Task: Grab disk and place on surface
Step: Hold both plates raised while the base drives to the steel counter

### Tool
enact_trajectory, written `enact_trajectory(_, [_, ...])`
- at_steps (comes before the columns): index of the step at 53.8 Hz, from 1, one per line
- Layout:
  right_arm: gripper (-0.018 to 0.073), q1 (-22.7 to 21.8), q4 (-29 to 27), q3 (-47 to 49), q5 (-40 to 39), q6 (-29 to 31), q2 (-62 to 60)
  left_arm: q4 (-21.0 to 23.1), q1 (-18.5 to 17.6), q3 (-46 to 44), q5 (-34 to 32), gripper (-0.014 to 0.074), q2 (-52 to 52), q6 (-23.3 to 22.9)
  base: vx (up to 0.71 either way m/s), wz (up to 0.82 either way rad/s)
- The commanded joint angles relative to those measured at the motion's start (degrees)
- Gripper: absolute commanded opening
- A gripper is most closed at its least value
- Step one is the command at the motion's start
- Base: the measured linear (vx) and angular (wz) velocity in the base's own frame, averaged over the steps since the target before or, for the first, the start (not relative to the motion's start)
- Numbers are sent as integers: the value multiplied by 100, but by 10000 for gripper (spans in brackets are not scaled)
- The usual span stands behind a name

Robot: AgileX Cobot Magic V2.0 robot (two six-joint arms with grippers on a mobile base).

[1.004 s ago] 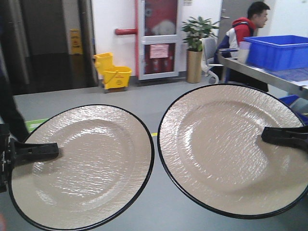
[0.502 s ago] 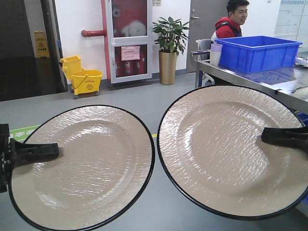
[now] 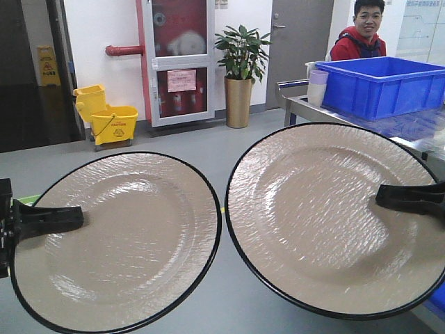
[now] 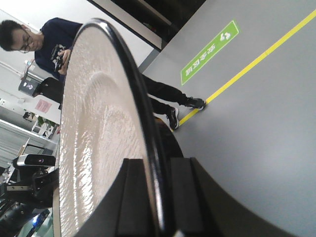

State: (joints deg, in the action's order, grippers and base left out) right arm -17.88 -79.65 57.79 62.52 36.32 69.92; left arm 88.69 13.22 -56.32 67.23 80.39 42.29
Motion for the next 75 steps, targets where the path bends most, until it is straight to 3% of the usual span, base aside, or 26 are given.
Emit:
enact_trajectory(1, [-8,-38,-782,189,42,18,-155,786,-31,-164,410,-1,-257,-100,44,-7])
enact_trajectory(29, [-8,-38,-782,189,20,18,-155,786,-31,-164,422,-1,-257,-100,47,-24])
enact_trajectory(75, [-8,-38,-782,189,20,18,-155,786,-31,-164,418,-1,-257,-100,42,-51])
